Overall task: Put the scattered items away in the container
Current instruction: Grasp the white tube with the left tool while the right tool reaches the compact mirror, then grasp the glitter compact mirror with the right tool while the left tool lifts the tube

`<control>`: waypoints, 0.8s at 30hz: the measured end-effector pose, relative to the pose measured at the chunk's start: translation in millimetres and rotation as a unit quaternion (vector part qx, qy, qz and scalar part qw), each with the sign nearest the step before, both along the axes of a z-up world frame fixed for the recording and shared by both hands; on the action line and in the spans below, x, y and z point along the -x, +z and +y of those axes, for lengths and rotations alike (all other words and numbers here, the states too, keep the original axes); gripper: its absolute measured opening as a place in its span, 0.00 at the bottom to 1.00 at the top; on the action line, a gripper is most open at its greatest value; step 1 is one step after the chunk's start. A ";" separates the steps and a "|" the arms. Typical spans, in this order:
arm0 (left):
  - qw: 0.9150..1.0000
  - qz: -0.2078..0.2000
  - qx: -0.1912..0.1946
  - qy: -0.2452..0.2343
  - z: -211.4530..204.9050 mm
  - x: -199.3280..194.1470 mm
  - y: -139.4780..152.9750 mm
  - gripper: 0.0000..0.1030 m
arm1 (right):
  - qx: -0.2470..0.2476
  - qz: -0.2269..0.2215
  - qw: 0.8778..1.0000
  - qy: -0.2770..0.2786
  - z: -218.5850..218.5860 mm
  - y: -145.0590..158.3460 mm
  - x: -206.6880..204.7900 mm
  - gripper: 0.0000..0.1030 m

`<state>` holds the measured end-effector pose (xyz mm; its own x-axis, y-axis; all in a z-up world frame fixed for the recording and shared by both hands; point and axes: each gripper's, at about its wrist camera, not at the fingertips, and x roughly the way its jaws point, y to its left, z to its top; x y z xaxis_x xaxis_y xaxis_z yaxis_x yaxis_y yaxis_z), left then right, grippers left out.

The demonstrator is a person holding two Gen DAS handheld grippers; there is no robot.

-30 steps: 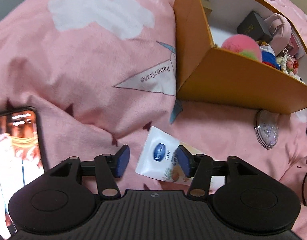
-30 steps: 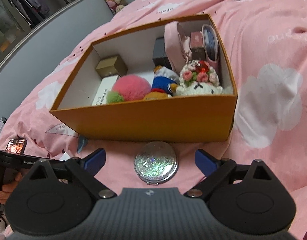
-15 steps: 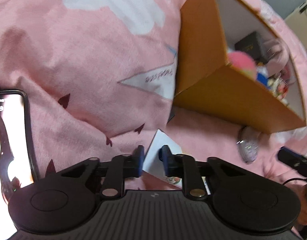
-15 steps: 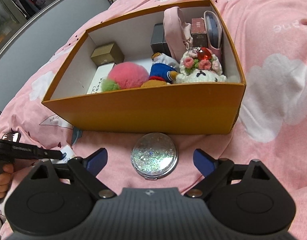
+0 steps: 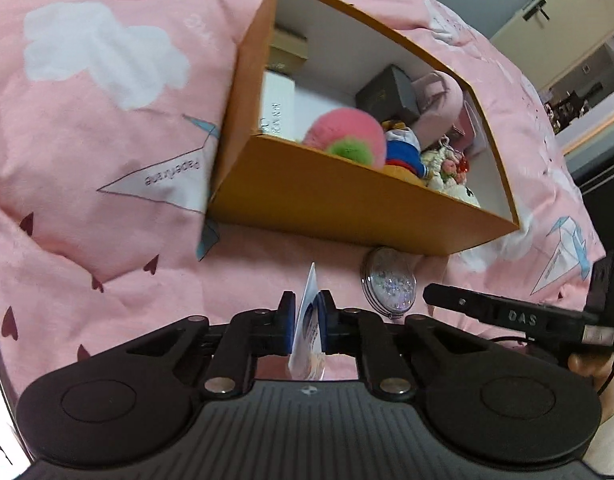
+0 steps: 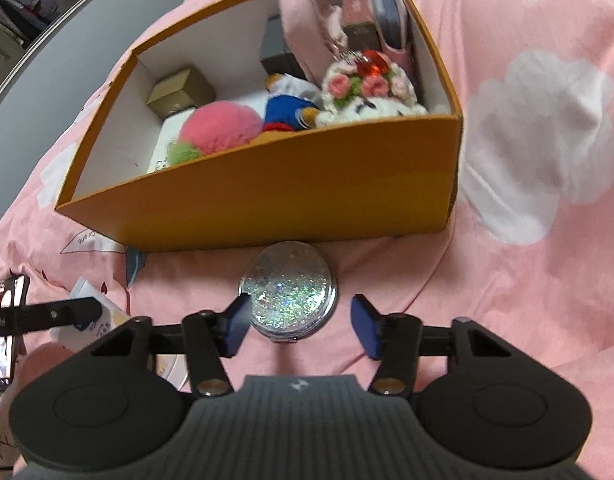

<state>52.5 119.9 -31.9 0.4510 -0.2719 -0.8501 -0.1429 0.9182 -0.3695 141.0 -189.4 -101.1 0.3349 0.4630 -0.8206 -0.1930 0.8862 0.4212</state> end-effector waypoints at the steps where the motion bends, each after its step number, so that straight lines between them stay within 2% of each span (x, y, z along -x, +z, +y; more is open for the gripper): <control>1: 1.000 -0.005 -0.007 -0.002 0.0 0.6 1.9 0.08 | -0.005 0.009 1.000 -0.004 -2.0 -3.2 -3.2 0.51; 6: 0.997 -0.063 -0.043 -0.002 -6.7 4.1 21.6 0.07 | -0.035 0.056 0.998 -0.017 -7.7 -21.3 -16.0 0.50; 8: 0.996 -0.073 -0.055 -0.003 -11.1 1.2 23.4 0.07 | -0.042 0.070 0.996 -0.020 -7.6 -28.6 -19.5 0.49; 14: 0.996 -0.060 -0.073 -0.006 -18.9 -6.4 11.5 0.07 | -0.064 0.094 0.993 -0.029 -8.9 -44.6 -26.0 0.51; 18: 0.996 -0.055 -0.067 0.006 -16.5 -9.4 7.7 0.07 | -0.093 0.107 0.989 -0.036 -10.3 -55.5 -31.5 0.58; 20: 0.997 -0.053 -0.062 0.013 -13.5 -9.2 7.7 0.07 | -0.099 0.109 0.988 -0.037 -9.6 -57.5 -32.5 0.57; 22: 0.997 -0.053 -0.058 0.016 -12.6 -9.5 7.9 0.07 | -0.094 0.103 0.990 -0.037 -8.7 -54.4 -29.8 0.52; 24: 0.997 -0.053 -0.057 0.017 -12.8 -9.1 9.1 0.07 | -0.098 0.096 0.990 -0.042 -10.7 -49.7 -25.8 0.36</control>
